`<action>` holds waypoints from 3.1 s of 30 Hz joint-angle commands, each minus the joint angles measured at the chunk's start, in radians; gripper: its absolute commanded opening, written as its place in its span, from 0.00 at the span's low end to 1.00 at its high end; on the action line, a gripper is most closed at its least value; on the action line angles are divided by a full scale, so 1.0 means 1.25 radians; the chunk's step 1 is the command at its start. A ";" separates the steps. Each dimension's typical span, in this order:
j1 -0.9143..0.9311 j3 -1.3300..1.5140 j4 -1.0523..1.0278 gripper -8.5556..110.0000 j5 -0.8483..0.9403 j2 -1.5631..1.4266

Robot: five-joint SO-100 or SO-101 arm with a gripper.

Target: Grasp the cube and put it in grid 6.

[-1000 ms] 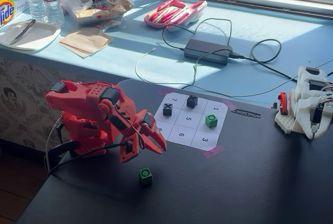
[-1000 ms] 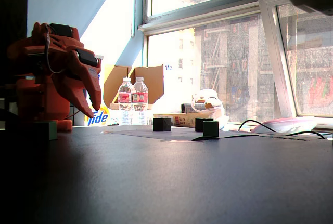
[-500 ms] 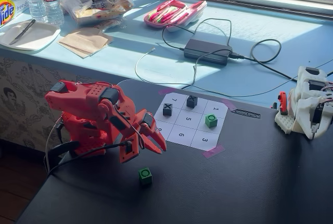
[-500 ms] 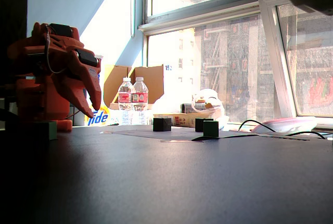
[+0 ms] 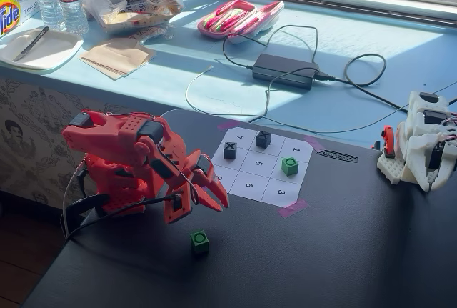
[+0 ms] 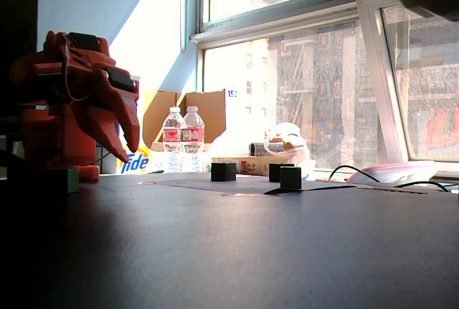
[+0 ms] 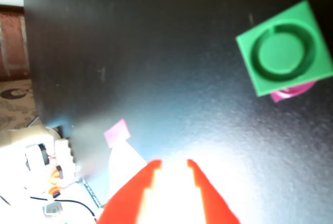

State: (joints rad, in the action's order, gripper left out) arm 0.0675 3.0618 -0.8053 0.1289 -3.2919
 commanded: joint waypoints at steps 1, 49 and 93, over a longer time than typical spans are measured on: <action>-0.007 0.055 0.015 0.13 0.009 -0.007; 0.389 -0.498 -0.291 0.40 0.823 0.515; 0.236 -0.464 -0.077 0.07 0.534 0.614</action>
State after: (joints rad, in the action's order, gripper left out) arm 0.4280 2.5894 -0.8145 0.9081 -2.4789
